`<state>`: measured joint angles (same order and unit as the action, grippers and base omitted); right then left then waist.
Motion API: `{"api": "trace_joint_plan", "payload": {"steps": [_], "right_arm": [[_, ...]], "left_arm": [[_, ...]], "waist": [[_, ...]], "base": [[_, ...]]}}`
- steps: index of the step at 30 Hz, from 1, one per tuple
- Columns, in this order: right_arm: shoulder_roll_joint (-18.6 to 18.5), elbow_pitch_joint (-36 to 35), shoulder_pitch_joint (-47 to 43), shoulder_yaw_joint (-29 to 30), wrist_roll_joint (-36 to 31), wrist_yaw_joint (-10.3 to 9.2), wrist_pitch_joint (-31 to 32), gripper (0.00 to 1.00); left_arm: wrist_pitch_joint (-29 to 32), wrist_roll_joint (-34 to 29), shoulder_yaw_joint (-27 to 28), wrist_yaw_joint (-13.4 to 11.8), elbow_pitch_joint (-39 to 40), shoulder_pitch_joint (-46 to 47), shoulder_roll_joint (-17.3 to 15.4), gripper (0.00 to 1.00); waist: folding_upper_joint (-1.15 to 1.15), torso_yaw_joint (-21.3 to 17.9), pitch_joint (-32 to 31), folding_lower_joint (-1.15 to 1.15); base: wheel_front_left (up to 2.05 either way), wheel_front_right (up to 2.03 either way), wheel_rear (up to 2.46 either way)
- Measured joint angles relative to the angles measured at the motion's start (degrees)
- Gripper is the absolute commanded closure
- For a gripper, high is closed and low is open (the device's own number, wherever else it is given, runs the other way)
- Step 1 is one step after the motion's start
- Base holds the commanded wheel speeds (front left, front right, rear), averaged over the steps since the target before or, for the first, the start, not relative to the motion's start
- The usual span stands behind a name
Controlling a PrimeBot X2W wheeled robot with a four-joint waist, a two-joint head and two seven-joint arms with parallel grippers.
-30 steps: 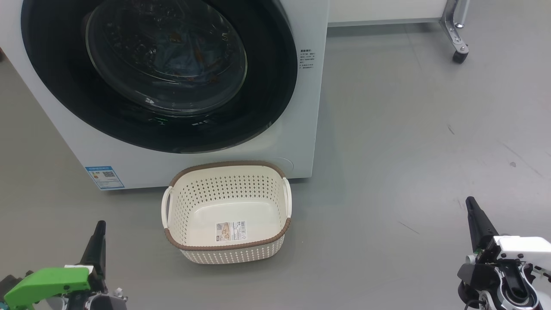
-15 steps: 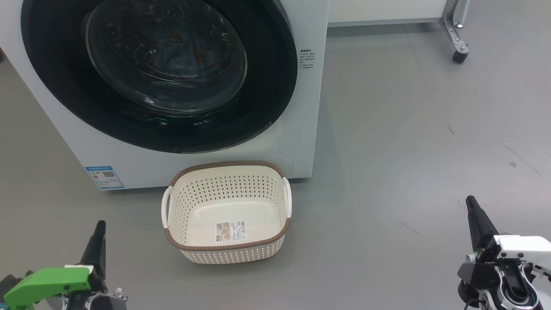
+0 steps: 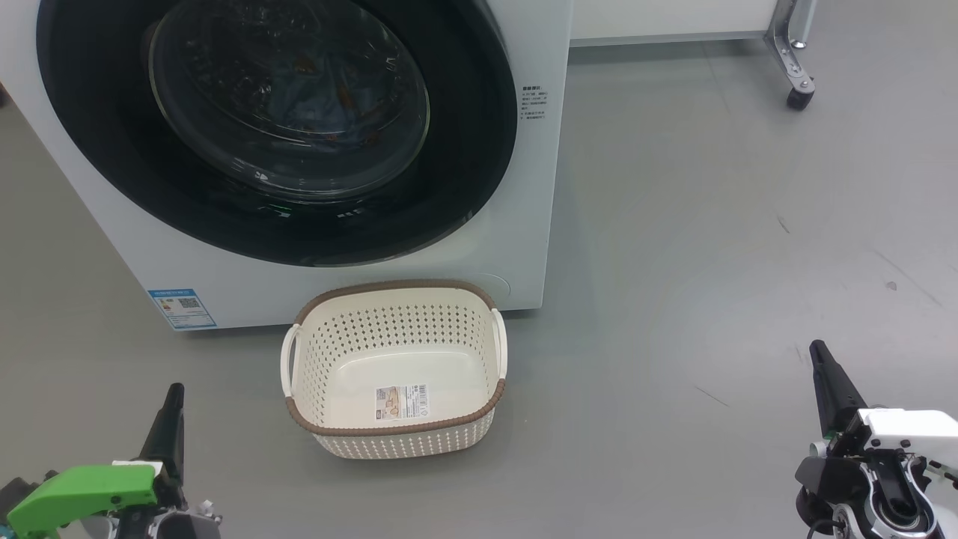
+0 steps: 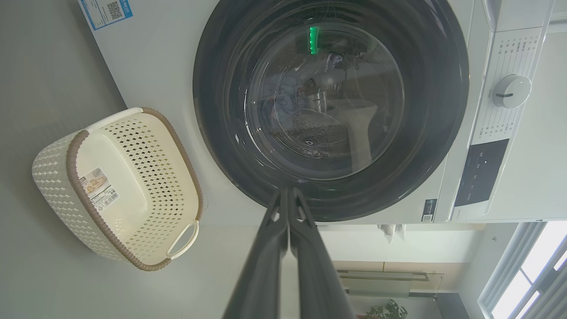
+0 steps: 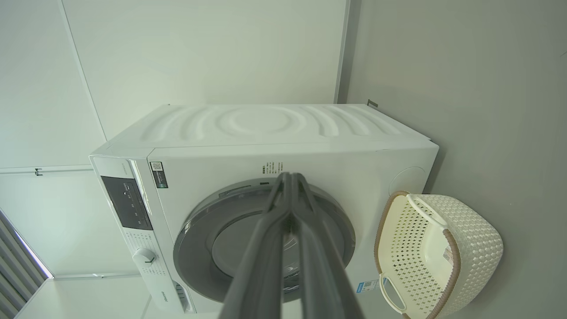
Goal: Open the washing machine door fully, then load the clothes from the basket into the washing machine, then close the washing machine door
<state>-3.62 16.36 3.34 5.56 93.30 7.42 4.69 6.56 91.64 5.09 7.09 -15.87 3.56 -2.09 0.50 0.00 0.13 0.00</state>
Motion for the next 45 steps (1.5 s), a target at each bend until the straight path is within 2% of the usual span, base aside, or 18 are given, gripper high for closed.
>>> {"api": "trace_joint_plan", "payload": {"steps": [45], "right_arm": [[0.0, 0.0, 0.0, 0.2, 0.0, 0.00, 0.0, 1.00]], "left_arm": [[0.0, 0.0, 0.0, 0.0, 0.0, 0.0, 0.0, 1.00]], "waist": [[0.00, 0.0, 0.0, 0.00]], "base": [[0.00, 0.00, 0.00]]}}
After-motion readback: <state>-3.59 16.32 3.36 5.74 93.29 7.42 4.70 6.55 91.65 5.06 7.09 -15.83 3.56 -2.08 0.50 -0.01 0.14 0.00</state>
